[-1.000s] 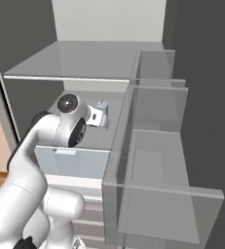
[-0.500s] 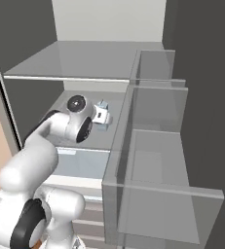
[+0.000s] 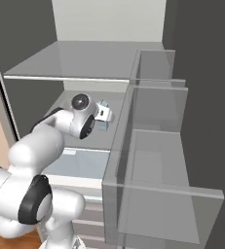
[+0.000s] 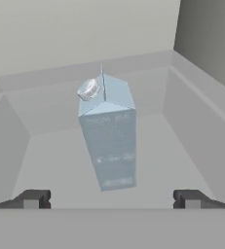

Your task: Take a sugar cube from the saucer and place it inside the coffee. Then, grab milk from the fridge and place it next to the coffee on the counter to sweeten the coffee.

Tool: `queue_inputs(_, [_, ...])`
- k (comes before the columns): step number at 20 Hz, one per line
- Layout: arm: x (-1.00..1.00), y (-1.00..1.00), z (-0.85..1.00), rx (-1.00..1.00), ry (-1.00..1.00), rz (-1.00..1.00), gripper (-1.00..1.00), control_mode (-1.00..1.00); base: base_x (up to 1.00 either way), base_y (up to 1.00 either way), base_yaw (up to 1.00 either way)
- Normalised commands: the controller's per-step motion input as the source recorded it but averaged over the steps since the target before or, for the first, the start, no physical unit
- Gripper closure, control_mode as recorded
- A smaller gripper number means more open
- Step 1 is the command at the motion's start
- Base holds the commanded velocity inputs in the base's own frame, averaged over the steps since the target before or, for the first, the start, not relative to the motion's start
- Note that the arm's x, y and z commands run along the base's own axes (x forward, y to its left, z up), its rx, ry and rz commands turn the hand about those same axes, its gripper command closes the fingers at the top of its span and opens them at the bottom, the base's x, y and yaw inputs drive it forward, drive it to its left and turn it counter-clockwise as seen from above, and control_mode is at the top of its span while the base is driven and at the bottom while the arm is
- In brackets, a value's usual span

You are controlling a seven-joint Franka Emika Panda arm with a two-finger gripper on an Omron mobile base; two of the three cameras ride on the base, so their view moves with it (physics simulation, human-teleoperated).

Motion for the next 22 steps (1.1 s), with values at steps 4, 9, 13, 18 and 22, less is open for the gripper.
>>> queue_inputs(4, [0.26, 0.0, -0.15, 0.0, 0.0, 0.0, -1.0, -1.0, 0.0, 0.0, 0.0])
queue_inputs(9, [0.23, 0.0, -0.14, 0.0, 0.0, 0.0, -1.0, -1.0, 0.0, 0.0, 0.0])
queue_inputs(13, [0.25, 0.0, -0.12, 0.0, 0.0, 0.0, -1.0, -1.0, 0.0, 0.0, 0.0])
queue_inputs(18, [0.28, 0.0, -0.09, 0.0, 0.0, 0.0, -1.0, -1.0, 0.0, 0.0, 0.0])
queue_inputs(22, [0.2, 0.0, -0.04, 0.0, 0.0, 0.0, -1.0, -1.0, 0.0, 0.0, 0.0])
